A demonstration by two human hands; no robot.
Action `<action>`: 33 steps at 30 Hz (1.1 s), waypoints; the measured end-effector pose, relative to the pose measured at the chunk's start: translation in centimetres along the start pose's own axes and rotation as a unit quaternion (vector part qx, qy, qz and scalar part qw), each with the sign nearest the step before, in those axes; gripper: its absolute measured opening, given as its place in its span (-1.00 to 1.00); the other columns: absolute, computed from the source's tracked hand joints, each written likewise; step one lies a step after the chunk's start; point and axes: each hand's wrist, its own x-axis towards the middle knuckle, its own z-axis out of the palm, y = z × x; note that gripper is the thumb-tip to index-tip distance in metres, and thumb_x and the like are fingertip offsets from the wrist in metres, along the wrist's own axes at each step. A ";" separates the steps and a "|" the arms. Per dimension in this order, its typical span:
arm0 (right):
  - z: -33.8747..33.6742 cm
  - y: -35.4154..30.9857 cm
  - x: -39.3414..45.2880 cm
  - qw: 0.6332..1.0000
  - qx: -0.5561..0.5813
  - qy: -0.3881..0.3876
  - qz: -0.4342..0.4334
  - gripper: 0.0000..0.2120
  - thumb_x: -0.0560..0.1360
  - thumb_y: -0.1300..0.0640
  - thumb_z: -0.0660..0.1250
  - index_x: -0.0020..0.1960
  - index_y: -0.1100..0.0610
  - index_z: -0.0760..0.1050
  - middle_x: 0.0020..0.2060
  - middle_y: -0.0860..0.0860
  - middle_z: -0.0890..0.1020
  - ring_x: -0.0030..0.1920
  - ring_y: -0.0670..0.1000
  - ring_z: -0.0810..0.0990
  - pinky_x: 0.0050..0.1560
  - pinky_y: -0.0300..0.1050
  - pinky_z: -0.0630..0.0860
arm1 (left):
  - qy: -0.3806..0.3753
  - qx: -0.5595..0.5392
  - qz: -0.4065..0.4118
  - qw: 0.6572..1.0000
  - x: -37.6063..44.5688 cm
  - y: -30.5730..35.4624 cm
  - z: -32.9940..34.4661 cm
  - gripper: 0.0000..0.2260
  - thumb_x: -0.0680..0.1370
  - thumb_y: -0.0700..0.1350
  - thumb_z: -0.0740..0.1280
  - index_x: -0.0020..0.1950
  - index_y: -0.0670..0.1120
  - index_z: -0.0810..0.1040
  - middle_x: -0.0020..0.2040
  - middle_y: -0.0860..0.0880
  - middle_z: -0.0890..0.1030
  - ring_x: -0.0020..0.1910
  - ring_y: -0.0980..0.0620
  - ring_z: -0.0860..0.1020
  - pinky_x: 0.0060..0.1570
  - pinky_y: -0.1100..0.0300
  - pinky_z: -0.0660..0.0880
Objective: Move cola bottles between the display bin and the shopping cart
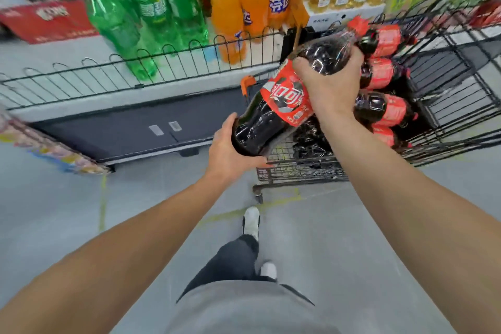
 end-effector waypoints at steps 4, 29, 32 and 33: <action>3.1 -2.2 -4.2 0.998 0.014 -0.054 -0.024 -0.08 0.15 -0.28 0.54 0.41 -0.04 0.31 0.27 -0.05 0.53 0.26 -0.03 0.56 0.35 0.06 0.51 | 0.073 -0.015 -0.015 0.997 -3.7 -2.0 -4.2 0.07 0.04 0.16 0.61 0.50 0.17 0.26 0.34 0.04 0.45 0.32 0.00 0.45 0.21 -0.11 0.55; 39.5 -14.4 -27.8 0.976 0.037 -0.181 -0.114 0.10 0.17 -0.28 0.52 0.57 0.11 0.21 0.37 0.00 0.48 0.35 0.01 0.51 0.41 0.05 0.47 | 0.195 0.036 -0.002 0.980 -5.5 -21.7 -42.2 -0.04 0.11 0.13 0.59 0.46 0.11 0.28 0.29 0.03 0.48 0.29 0.00 0.44 0.26 -0.05 0.50; 43.3 -15.8 -28.3 0.975 0.030 -0.190 -0.112 0.10 0.23 -0.24 0.55 0.60 0.13 0.16 0.44 0.03 0.42 0.41 0.02 0.45 0.46 0.04 0.41 | 0.198 0.040 -0.010 0.979 -3.7 -23.0 -45.8 -0.07 0.10 0.14 0.60 0.42 0.12 0.31 0.26 0.05 0.50 0.26 0.00 0.47 0.23 -0.05 0.52; 44.6 -16.1 -28.3 0.975 0.027 -0.192 -0.110 0.10 0.23 -0.24 0.55 0.60 0.13 0.16 0.44 0.04 0.41 0.41 0.02 0.45 0.46 0.04 0.41 | 0.198 0.042 -0.011 0.979 -2.9 -23.5 -46.8 -0.06 0.10 0.15 0.60 0.43 0.12 0.31 0.26 0.05 0.50 0.26 0.01 0.47 0.24 -0.05 0.52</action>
